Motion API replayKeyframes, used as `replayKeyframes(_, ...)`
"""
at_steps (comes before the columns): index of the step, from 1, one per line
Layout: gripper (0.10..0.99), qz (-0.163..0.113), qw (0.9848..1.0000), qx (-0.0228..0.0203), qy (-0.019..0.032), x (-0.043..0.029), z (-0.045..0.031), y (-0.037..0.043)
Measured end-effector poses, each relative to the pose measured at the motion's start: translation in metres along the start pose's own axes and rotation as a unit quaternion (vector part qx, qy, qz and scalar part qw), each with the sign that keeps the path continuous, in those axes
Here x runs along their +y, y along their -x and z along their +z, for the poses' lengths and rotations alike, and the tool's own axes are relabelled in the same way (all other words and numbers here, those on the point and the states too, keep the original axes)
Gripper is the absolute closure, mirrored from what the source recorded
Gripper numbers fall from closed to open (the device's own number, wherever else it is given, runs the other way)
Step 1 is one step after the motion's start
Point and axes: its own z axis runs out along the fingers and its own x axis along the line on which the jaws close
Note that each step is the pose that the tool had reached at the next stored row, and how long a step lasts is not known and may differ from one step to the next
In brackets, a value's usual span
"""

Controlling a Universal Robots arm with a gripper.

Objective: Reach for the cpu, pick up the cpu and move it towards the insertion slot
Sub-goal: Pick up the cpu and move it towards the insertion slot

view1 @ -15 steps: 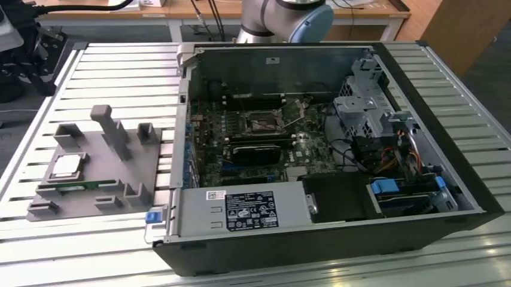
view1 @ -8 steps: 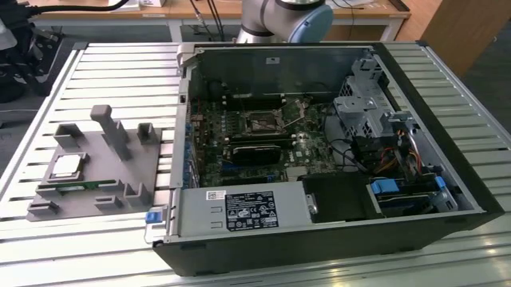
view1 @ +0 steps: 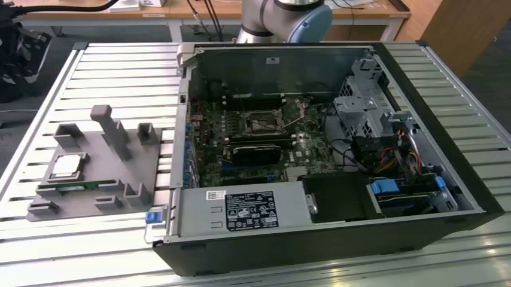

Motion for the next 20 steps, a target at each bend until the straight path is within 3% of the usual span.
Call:
replayKeyframes(10,0.980,0.000,1.0000,0.0000,0.0000,-0.0017,0.0005,-0.0159)
replayKeyframes(19,0.973,-0.001,1.0000,0.0000,0.0000,-0.0092,0.0041,-0.0183)
replayKeyframes(20,0.918,-0.001,1.0000,0.0000,0.0000,-0.0100,0.0052,-0.0186)
